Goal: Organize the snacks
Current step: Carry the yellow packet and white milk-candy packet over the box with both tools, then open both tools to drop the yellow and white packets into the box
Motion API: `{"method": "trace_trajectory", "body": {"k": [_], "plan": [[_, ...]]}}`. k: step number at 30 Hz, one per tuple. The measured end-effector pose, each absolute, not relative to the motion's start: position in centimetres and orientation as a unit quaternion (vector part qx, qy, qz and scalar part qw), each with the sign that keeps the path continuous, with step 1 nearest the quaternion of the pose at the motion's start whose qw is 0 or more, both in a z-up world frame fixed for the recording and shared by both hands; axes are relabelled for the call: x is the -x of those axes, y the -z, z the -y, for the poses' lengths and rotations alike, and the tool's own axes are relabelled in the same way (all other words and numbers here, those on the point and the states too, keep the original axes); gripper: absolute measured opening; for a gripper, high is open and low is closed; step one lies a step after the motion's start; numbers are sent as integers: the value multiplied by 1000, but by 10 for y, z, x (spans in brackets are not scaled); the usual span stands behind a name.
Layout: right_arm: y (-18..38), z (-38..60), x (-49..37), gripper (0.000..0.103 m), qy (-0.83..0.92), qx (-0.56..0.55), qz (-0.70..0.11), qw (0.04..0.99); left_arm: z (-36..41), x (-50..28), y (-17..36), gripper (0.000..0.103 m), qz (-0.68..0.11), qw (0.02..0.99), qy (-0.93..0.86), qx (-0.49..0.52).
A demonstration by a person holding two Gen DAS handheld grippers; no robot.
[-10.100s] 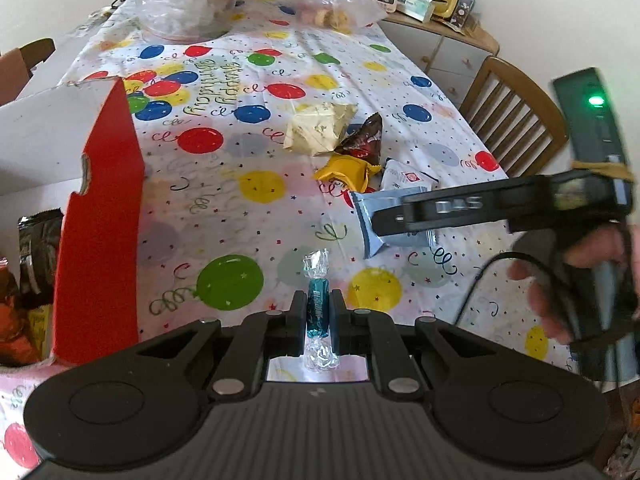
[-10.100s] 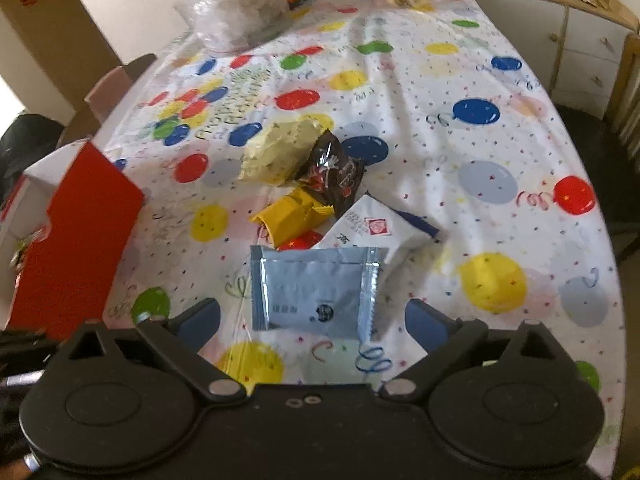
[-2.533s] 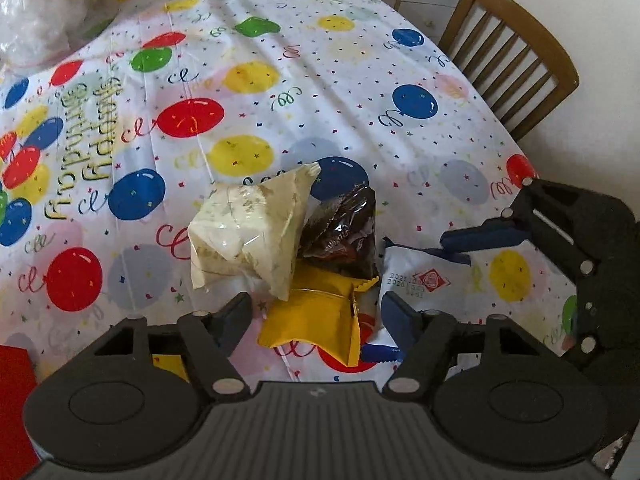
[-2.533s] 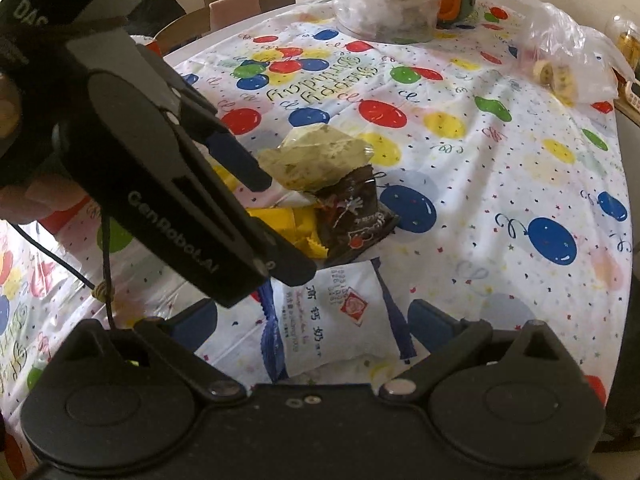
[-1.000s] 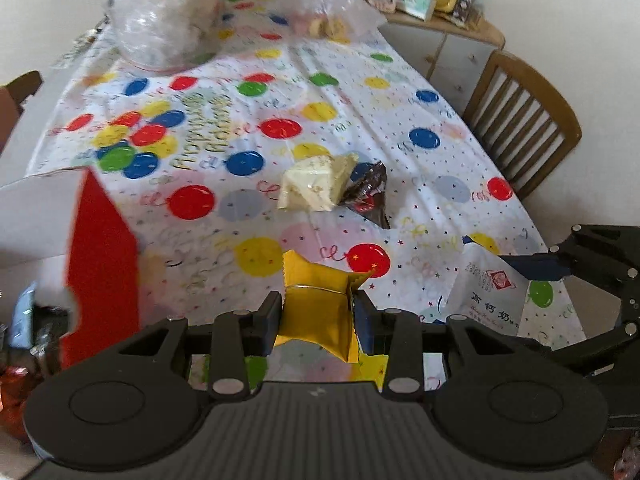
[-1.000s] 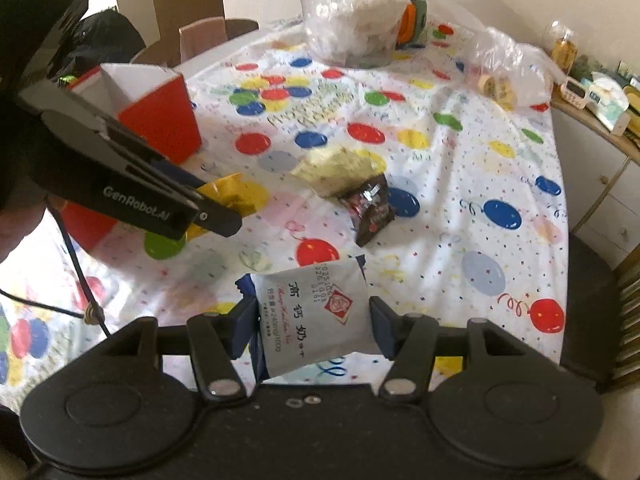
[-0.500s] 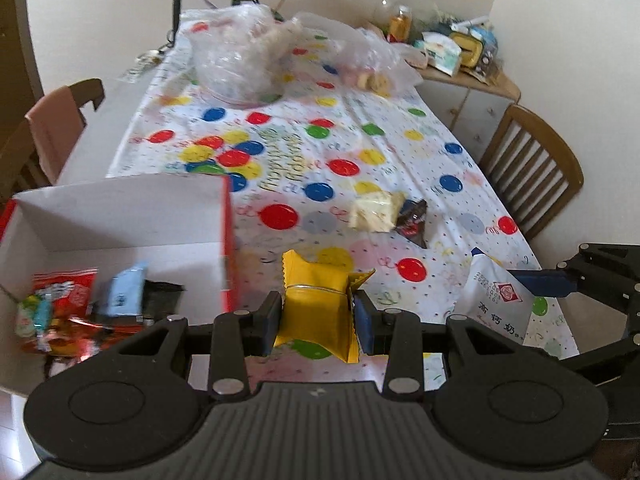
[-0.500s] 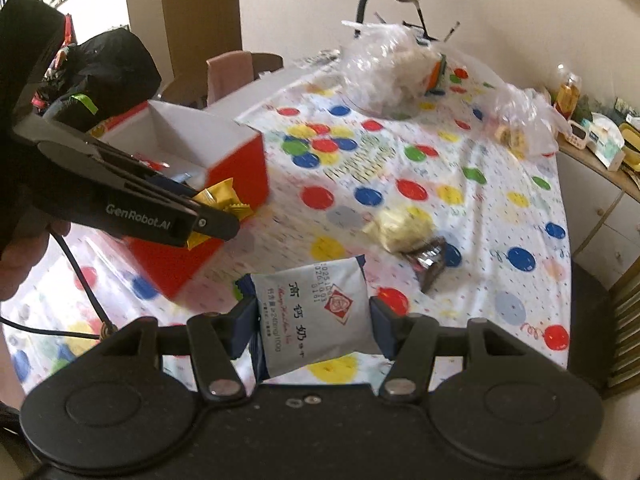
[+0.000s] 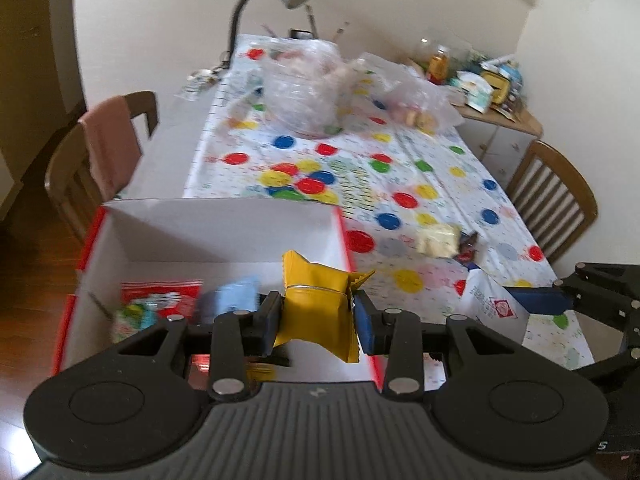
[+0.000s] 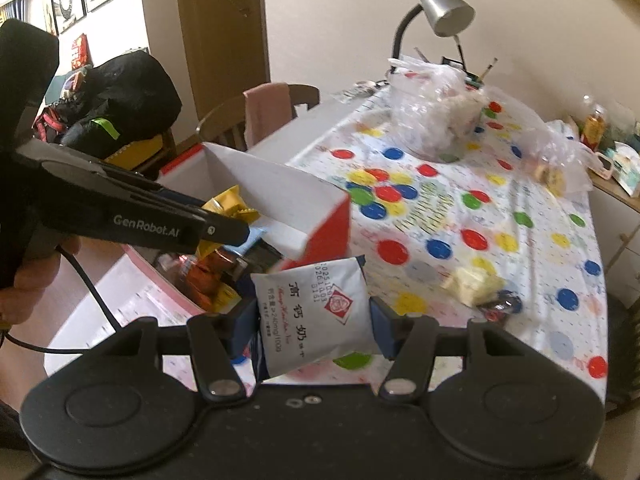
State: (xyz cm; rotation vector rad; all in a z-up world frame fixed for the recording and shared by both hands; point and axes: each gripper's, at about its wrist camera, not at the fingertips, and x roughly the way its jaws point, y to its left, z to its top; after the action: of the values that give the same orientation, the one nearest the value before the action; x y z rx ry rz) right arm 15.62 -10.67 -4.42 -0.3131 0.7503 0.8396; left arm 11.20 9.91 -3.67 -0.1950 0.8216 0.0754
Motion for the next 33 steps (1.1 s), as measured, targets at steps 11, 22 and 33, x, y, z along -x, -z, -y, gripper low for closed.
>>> {"method": "trace_trajectory", "body": {"k": [11,22,33], "plan": [[48,28,-148,58,-408,168,-350,826,-179,-99,43,37,-396,909,-82,107],[79,-35,-181,58,-372,176,-383,827,-236,-127,75,37,-432,890,-106,106],[120,-74,-239,58,-330,157,-447,816,-250,-166,108,37,-498,859,-83,86]]}}
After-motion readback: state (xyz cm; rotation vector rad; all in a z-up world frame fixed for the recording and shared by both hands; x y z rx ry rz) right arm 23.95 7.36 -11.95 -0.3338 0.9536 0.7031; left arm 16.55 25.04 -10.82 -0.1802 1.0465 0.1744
